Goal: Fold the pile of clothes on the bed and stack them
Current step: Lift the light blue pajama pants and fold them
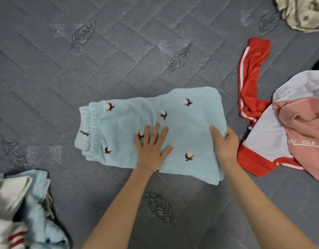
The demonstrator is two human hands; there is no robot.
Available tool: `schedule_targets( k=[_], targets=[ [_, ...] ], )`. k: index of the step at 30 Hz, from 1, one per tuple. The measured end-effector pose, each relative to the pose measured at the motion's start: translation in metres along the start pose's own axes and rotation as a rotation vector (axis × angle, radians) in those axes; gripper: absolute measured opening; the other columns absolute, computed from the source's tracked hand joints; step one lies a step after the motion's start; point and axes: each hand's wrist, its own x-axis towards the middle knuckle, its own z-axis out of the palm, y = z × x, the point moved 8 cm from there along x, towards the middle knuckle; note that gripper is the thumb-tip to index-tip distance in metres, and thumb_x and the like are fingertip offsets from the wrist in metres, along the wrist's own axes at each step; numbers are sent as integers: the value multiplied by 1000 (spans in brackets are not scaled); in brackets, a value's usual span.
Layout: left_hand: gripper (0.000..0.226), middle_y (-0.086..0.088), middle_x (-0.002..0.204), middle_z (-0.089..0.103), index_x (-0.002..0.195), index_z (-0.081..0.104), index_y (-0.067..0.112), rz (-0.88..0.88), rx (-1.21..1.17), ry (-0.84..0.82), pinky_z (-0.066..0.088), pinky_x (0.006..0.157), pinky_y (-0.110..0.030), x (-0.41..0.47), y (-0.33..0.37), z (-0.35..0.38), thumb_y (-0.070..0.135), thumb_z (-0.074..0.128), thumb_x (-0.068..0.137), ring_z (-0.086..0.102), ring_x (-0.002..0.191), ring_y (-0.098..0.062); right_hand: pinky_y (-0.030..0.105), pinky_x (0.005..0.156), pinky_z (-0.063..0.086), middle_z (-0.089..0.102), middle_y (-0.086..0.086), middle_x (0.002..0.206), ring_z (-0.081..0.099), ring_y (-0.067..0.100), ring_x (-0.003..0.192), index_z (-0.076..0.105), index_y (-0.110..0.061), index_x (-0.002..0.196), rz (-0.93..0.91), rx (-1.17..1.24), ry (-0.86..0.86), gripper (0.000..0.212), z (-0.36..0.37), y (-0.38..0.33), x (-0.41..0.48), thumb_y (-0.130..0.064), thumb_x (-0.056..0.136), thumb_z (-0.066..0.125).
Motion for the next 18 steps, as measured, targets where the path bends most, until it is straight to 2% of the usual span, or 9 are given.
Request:
schedule_targets(
  k=[2,6,10,12,13,14,15,16,18],
  targets=[
    [69,11,153,-29,143,-22,43,15,-37,-5,-19,110,-56,-3,16,4,70,-7,82,-26,143,-20,21,64,47,65,-3,86,58,4,72,67,-11,98,-36,-67,20,13,-19,1,5,-21,90,64],
    [71,7,155,-27,147,-15,41,57,-78,-44,-23,110,-54,-10,61,20,70,-6,83,-26,143,-21,32,72,45,63,-1,83,60,20,82,62,-15,92,-33,-150,54,10,-54,10,12,-24,89,64],
    [70,6,156,-25,150,-5,38,-9,-93,-114,-25,108,-53,-10,70,30,65,-1,85,-26,143,-22,31,77,47,61,-16,87,61,12,85,60,-22,99,-19,-132,-10,11,-42,8,2,-26,90,64],
    [53,10,160,-5,149,19,40,-48,-344,-137,-20,111,-48,-8,70,14,55,18,98,-15,146,-17,32,81,49,63,-17,92,62,9,88,60,-23,100,-18,-69,-30,12,-29,-2,-5,-25,89,65],
    [42,12,157,14,143,34,40,-72,-590,-113,-11,116,-43,-9,70,-2,46,26,101,1,146,-13,32,82,50,64,-15,93,63,10,90,60,-22,100,-21,-31,-40,14,-22,-9,-10,-24,88,66],
    [33,12,147,36,133,46,39,-102,-876,-91,6,119,-36,-10,69,-20,38,31,103,23,140,-6,31,82,50,65,-13,94,63,9,90,60,-20,100,-34,3,-56,14,-13,-17,-14,-23,88,67],
    [27,12,134,49,123,51,39,-134,-1137,-92,26,114,-28,-12,66,-34,34,33,103,41,125,2,28,80,49,66,-11,93,63,6,88,60,-18,99,-61,21,-82,15,-2,-28,-20,-21,87,68],
    [25,10,125,55,117,54,39,-168,-1322,-131,39,101,-24,-15,63,-44,36,33,103,51,111,3,25,78,48,66,-10,92,62,4,84,60,-15,99,-97,25,-117,15,13,-40,-27,-18,86,69],
    [36,3,119,61,120,56,34,-207,-1518,-257,46,86,-26,-20,48,-51,50,33,98,58,99,-7,19,74,46,67,-6,93,61,4,81,62,-12,101,-178,14,-211,19,47,-64,-44,-16,85,70]
  ],
)
